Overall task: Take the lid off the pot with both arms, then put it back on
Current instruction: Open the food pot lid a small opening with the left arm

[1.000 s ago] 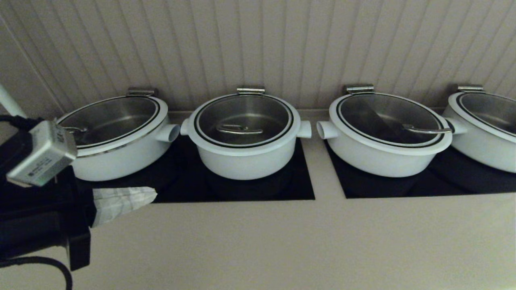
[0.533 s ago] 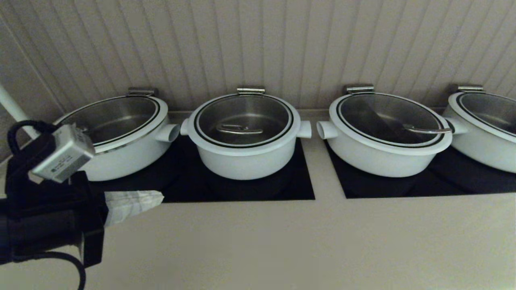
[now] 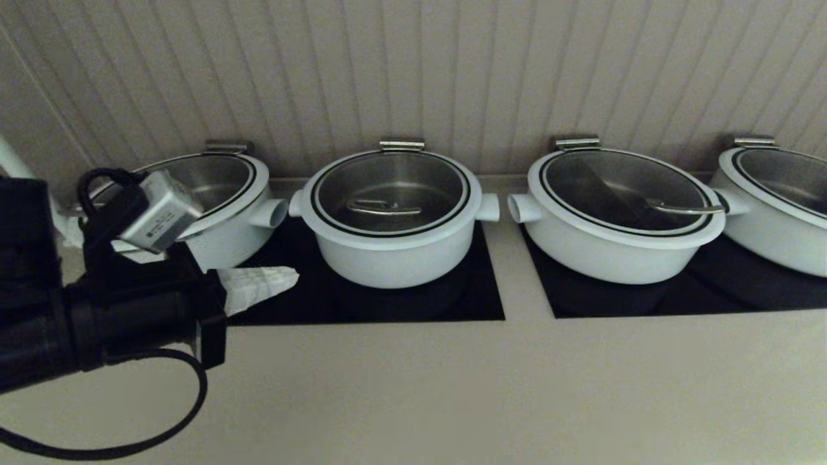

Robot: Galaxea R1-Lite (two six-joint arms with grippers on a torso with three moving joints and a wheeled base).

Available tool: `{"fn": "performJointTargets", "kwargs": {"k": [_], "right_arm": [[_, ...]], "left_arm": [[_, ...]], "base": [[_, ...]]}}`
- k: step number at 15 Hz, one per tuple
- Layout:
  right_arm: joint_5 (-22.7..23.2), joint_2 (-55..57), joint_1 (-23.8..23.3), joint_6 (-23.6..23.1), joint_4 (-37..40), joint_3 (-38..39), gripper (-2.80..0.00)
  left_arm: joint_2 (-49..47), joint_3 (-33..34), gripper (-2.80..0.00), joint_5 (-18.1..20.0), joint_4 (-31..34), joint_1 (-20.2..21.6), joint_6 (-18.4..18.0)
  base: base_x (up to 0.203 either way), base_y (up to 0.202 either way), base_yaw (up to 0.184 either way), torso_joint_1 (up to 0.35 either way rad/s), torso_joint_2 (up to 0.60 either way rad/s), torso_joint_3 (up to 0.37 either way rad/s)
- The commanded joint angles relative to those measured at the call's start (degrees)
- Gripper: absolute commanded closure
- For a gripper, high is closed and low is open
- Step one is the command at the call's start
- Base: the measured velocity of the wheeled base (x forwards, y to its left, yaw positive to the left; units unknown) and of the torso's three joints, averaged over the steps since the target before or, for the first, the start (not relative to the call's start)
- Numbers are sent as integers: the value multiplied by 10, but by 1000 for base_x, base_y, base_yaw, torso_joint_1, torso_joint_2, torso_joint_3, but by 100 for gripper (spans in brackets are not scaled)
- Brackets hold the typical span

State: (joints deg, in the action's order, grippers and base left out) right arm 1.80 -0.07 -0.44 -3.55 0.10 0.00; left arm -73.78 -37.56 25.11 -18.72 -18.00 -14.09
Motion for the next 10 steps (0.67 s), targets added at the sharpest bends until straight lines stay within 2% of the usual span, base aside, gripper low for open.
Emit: {"fn": "performJointTargets", "kwargs": {"k": [1, 5, 10], "right_arm": [[0, 1, 0, -1, 0, 0, 0], [0, 1, 0, -1, 0, 0, 0], [0, 1, 0, -1, 0, 0, 0]], "left_arm": [[-13, -1, 0, 1, -3, -20, 25], [-47, -20, 0, 1, -12, -30, 34], [-126, -40, 0, -27, -107, -52, 37]], "base": [[0, 0, 0, 0, 0, 0], [0, 0, 0, 0, 0, 0], [0, 0, 0, 0, 0, 0]]}}
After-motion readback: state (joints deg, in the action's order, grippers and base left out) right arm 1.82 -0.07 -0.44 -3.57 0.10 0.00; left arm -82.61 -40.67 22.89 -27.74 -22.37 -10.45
